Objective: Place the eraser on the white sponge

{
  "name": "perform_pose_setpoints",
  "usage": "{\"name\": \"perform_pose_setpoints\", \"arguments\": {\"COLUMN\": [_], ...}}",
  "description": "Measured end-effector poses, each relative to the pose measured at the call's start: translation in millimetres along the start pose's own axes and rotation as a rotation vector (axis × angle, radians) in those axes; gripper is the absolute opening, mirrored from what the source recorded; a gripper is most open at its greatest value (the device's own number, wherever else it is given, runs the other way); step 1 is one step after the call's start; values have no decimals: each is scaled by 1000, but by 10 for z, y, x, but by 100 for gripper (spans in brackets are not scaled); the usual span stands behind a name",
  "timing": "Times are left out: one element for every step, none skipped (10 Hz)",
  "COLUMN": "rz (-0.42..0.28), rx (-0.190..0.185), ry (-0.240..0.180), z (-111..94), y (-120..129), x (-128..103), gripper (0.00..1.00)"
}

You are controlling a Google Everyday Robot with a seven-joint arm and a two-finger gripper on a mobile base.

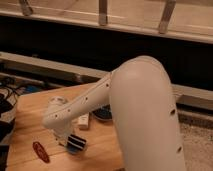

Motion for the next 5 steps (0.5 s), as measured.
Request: {"name": "perform_pose_setpoints", "arguments": {"rz": [-2,-3,-4,-5,-6], "rx": [0,0,0,-1,-2], "ry": [1,2,3,3,3], "z": [8,14,22,24,33], "y": [3,11,17,24,28], "x": [10,17,25,26,28], "gripper": [22,22,22,22,22]}}
